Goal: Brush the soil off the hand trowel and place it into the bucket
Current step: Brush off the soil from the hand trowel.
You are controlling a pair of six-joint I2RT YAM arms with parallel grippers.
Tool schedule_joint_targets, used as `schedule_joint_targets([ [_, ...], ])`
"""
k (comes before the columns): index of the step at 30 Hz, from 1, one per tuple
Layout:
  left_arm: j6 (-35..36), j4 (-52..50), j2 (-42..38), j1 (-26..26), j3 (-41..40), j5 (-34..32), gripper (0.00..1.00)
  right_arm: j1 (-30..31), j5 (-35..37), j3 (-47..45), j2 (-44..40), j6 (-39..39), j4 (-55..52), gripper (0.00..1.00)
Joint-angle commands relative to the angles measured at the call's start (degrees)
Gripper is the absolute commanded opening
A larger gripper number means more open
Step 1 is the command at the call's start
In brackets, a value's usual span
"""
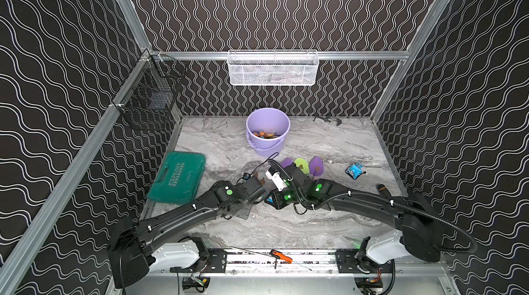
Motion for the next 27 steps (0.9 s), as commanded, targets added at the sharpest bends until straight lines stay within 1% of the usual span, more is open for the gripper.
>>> schedule_joint_targets([
  [1, 0.0, 1.5, -0.1, 0.3, 0.2, -1.1, 0.0, -0.3, 8.8, 3.2, 2.1, 0.3, -4.4, 0.0],
  [4, -0.1, 1.3, 0.0, 0.3, 0.2, -1.2, 0.0, -0.9, 14.8, 5.8, 3.5, -0.6, -5.9, 0.0],
  [8, -0.1, 1.2, 0.7, 0.3, 0.3, -1.3, 0.0, -1.7, 15.9, 8.4, 4.6, -1.9, -6.0, 0.0],
  [14, -0.1, 1.3, 1.0, 0.3, 0.3, -1.2, 0.0, -1.7, 10.7, 7.3, 0.3, -2.6, -3.1, 0.0],
  [18, -0.2, 1.1, 0.9, 0.3, 0.4, -1.2, 0.0, -1.6, 0.9, 3.1, -3.3, -2.0, 1.6, 0.0],
  [19, -0.2, 1.2, 0.6, 0.3, 0.3, -1.2, 0.0, -1.5, -1.6, 2.5, -3.1, -1.9, 1.9, 0.0],
  [22, -0.2, 1.3, 0.6, 0.4, 0.3, -1.2, 0.0, -1.1, -5.9, 1.6, -1.2, -2.1, 2.7, 0.0],
  [25, -0.1, 1.3, 0.9, 0.3, 0.3, -1.1, 0.0, -1.1, -6.3, 1.6, 1.2, -2.5, 3.2, 0.0],
  [26, -0.1, 1.3, 0.9, 0.3, 0.3, -1.2, 0.0, -1.2, -5.0, 1.6, 1.9, -2.4, 2.6, 0.0],
  [27, -0.2, 1.3, 0.9, 0.3, 0.2, -1.2, 0.0, -1.3, -2.0, 1.9, 2.7, -2.2, 1.7, 0.0],
])
